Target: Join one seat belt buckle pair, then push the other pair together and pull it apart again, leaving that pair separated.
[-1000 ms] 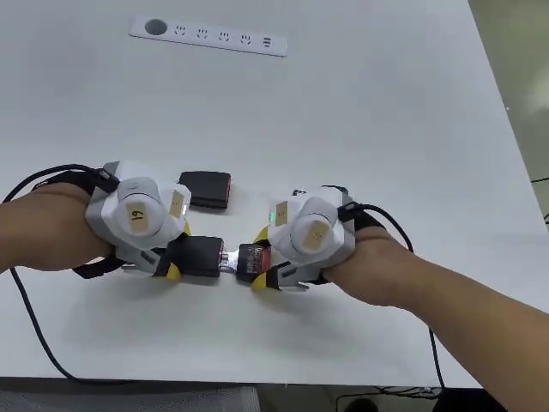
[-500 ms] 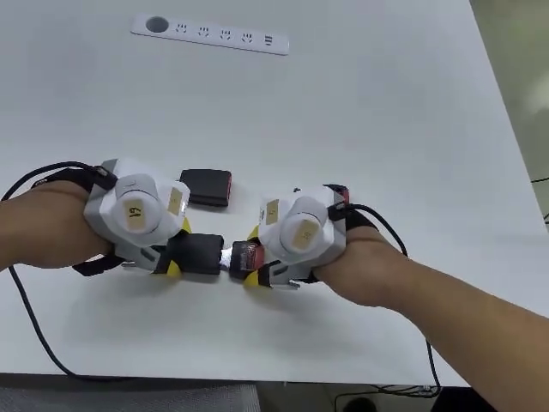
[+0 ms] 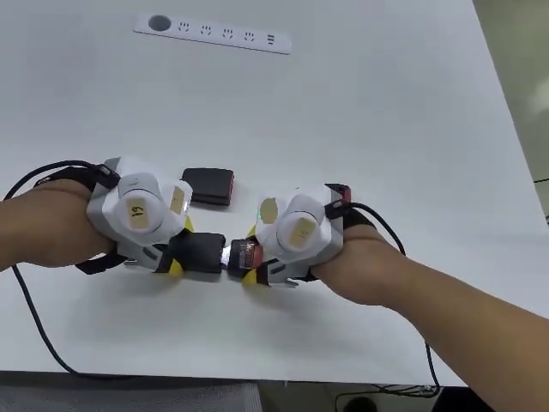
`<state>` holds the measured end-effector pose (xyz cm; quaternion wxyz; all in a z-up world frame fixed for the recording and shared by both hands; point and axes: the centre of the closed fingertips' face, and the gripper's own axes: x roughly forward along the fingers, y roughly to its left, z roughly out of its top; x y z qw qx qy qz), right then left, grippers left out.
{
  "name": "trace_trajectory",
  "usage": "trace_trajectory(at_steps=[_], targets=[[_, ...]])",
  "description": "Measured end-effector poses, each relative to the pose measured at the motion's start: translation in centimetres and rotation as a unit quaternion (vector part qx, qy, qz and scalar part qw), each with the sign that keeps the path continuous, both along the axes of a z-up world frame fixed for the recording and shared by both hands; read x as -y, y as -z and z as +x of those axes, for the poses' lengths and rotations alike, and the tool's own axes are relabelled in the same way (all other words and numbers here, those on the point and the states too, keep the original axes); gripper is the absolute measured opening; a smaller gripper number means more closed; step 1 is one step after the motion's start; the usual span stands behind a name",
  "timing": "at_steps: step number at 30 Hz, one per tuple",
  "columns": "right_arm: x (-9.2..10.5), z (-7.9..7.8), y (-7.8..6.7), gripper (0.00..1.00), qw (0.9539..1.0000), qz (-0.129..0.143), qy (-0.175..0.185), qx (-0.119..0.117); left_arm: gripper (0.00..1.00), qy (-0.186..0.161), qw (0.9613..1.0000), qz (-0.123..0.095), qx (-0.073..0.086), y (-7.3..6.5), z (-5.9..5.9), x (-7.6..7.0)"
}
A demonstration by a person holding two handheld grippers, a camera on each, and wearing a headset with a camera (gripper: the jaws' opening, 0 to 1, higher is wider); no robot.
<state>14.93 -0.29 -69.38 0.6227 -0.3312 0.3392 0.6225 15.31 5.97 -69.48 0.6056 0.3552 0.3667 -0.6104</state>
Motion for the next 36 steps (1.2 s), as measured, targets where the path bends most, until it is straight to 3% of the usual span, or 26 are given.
trace_trajectory(at_steps=[1,11,14,17,36], targets=[[0.3,0.3,0.2,0.31,0.9999,-0.010,0.012,-0.001,0.31,0.001,1.0000,0.002,0.001,0.1,0.1,-0.2],[-0.1,0.4,0.6,0.31,1.0000,-0.009,0.002,0.000,0.32,-0.004,1.0000,-0.002,0.001,0.3,0.1,-0.1],[0.0,0.2,0.3,0.30,1.0000,-0.007,0.000,0.001,0.31,-0.010,0.9997,-0.022,-0.004,0.3,0.2,-0.4],[-0.1,0.1,0.1,0.30,1.0000,-0.003,0.002,0.004,0.31,-0.013,0.9996,-0.025,-0.003,0.3,0.3,-0.6],[-0.3,-0.1,-0.4,0.30,0.9999,0.007,0.009,-0.003,0.31,-0.016,0.9995,-0.026,-0.009,-0.2,0.0,-0.4]])
